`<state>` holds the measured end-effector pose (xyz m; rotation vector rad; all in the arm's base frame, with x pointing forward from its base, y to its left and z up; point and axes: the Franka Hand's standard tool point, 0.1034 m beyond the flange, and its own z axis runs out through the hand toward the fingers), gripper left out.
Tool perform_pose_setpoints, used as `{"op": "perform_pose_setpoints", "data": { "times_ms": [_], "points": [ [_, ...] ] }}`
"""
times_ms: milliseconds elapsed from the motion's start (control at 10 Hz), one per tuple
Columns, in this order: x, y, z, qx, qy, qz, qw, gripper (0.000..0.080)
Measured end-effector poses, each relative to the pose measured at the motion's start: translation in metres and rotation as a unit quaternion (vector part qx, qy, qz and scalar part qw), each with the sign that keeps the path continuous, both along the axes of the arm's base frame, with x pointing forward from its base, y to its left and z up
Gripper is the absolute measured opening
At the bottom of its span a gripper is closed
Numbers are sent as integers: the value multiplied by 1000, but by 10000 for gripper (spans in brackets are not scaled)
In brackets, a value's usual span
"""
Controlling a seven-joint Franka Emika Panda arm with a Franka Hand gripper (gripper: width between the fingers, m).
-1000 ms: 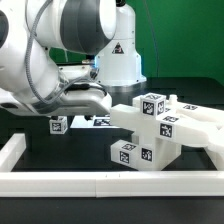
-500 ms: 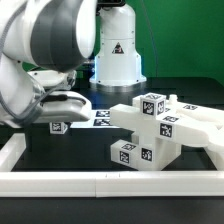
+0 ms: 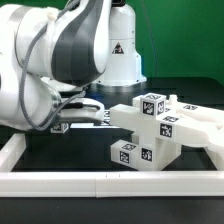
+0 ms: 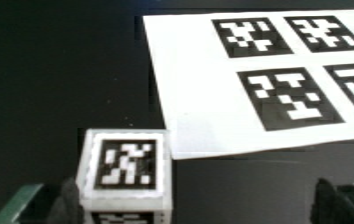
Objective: Assemble chair
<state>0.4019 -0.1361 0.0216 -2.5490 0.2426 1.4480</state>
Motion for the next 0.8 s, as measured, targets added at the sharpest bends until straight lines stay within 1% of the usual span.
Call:
{"op": "perform_pose_setpoints", "data": {
  "times_ms": [100, 400, 500, 600, 700, 800],
  "points": [
    [-4, 1, -7, -7, -19, 3, 1000, 649],
    [-6, 1, -7, -6, -17, 2, 1000, 649],
    [-5, -2, -9, -5, -19, 4, 1000, 649],
    [-4, -10, -12, -7, -16, 1, 1000, 649],
    [-1, -22, -11, -12, -12, -6, 1000, 649],
    [-4, -29, -13, -16, -9, -12, 1000, 649]
  ]
}}
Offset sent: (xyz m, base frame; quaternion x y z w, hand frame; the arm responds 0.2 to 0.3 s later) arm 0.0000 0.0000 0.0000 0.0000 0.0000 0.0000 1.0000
